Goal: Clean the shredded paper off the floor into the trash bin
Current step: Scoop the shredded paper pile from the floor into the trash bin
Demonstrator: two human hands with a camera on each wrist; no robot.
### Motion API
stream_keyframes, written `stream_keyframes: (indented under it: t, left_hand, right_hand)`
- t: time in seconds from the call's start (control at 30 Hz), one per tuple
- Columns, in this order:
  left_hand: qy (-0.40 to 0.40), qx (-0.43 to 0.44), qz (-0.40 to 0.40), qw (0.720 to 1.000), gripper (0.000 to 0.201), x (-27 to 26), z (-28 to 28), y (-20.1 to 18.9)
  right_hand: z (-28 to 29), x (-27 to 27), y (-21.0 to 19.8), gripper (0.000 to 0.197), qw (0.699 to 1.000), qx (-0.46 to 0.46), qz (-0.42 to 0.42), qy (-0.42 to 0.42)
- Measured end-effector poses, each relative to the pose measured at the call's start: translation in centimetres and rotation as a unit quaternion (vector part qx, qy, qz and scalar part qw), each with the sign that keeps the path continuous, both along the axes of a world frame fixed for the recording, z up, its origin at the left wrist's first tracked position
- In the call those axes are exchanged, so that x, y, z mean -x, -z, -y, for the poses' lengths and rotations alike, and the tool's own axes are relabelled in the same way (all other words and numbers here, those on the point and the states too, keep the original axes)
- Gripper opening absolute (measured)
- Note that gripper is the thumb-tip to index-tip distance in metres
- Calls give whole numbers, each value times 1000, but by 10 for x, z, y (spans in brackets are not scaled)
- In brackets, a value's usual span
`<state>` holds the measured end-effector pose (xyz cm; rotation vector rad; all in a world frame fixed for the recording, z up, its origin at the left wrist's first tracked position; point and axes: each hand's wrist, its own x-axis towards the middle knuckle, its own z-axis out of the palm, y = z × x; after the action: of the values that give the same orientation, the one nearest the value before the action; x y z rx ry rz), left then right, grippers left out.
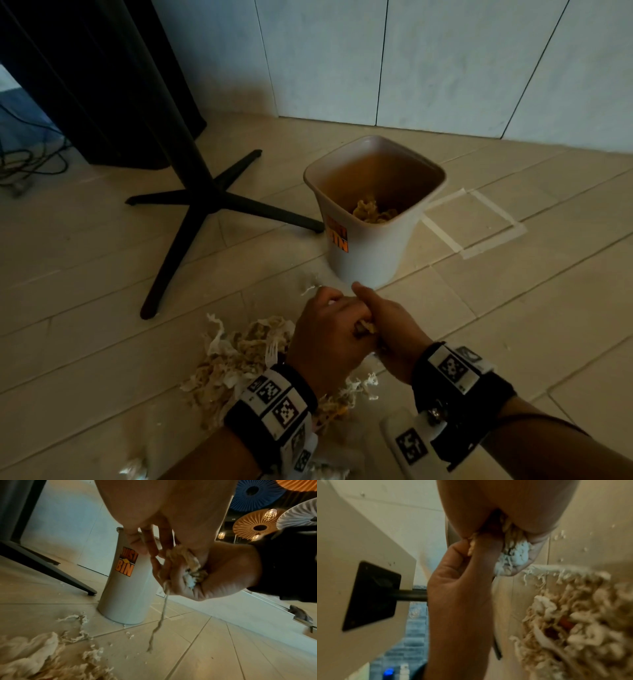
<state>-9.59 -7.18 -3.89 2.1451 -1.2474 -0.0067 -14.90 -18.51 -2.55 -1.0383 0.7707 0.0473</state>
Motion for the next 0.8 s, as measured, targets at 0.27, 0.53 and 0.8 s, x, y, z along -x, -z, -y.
stream_keyframes:
  t: [0.27,0.53,0.8]
  left_hand:
    - [82,-62,-148,984,50,-21,-22,9]
    - [-22,-254,-155,955,48,-79,-28,55]
    - [-1,-414,-192,890,65,-78,-17,92]
  right_hand:
    - [27,-1,7,51,984,167,-61,-15]
    - [52,-13,-51,57,930,359,23,-72]
    - [77,-39,-132,40,870,455,145,-123]
